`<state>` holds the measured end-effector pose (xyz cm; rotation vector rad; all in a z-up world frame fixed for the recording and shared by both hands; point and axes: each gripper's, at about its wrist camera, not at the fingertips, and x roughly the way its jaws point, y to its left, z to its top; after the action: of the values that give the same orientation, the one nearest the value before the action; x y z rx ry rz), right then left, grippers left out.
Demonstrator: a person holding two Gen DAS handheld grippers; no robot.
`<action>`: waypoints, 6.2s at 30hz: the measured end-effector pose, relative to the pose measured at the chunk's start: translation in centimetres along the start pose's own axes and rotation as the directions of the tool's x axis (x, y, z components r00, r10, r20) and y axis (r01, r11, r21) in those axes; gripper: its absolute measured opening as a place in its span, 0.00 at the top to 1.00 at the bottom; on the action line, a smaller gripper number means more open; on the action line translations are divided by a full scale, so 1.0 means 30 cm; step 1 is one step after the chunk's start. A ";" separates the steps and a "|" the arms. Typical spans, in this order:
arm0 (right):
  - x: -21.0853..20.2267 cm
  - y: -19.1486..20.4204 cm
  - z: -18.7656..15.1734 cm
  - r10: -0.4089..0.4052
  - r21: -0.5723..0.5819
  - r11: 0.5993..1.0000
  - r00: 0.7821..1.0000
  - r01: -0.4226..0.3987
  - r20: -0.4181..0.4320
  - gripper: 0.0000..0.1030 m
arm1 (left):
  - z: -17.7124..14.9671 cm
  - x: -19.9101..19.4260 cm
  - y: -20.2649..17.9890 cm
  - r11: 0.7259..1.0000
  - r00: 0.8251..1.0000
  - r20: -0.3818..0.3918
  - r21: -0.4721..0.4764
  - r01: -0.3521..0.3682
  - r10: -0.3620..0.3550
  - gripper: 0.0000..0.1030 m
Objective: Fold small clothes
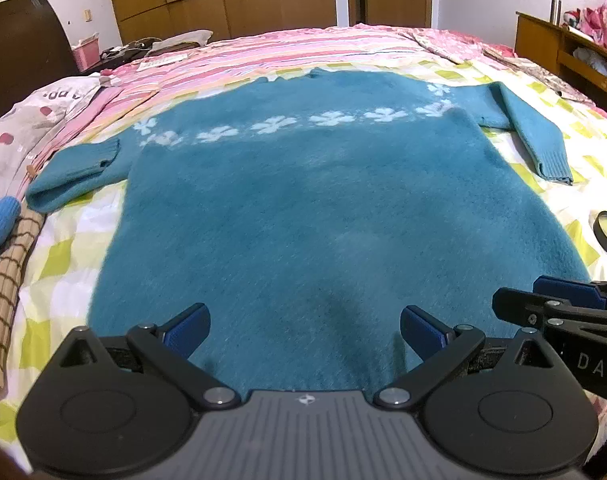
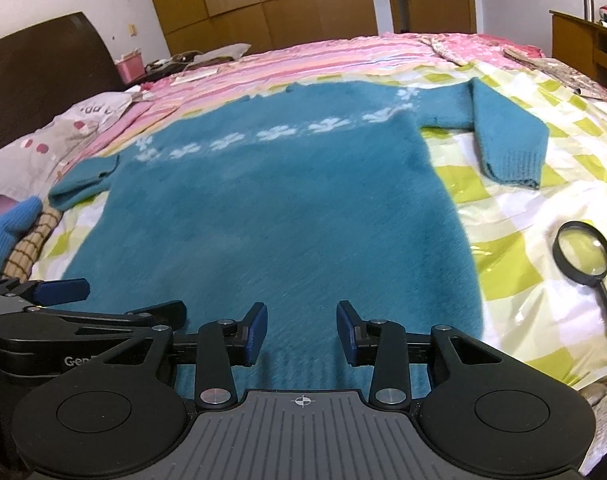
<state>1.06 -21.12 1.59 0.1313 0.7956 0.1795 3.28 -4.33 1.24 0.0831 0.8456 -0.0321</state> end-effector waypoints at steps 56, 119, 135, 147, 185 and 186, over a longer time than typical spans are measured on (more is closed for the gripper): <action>0.292 -0.514 0.287 -0.301 0.044 0.953 0.949 0.298 0.096 0.65 | 0.282 0.296 -0.289 0.988 0.979 -0.156 0.064 0.140 -0.129 0.00; 0.848 0.418 0.749 0.482 0.249 0.858 0.871 -0.449 -0.091 0.94 | 0.207 0.300 0.476 0.967 0.997 0.071 -0.253 -0.022 0.042 0.00; 0.992 0.486 0.696 0.441 0.201 0.891 0.880 -0.407 -0.176 0.89 | 0.195 0.339 0.529 0.949 0.999 0.033 -0.316 0.024 -0.014 0.00; 0.873 0.500 0.692 0.405 0.072 0.914 0.902 -0.399 -0.149 0.87 | 0.191 0.360 0.531 0.950 1.000 0.011 -0.311 0.009 -0.006 0.00; 0.820 0.613 0.645 0.201 -0.178 0.956 0.964 -0.232 -0.176 0.83 | 0.195 0.359 0.602 0.933 0.998 0.011 -0.356 -0.050 0.057 0.00; 0.817 0.618 0.644 0.200 -0.186 0.955 0.964 -0.232 -0.175 0.83 | 0.195 0.361 0.602 0.933 0.998 0.010 -0.356 -0.053 0.061 0.00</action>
<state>29.72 1.15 1.32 0.0083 0.9115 0.4831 15.93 13.22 -1.90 -0.2339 0.8162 0.1752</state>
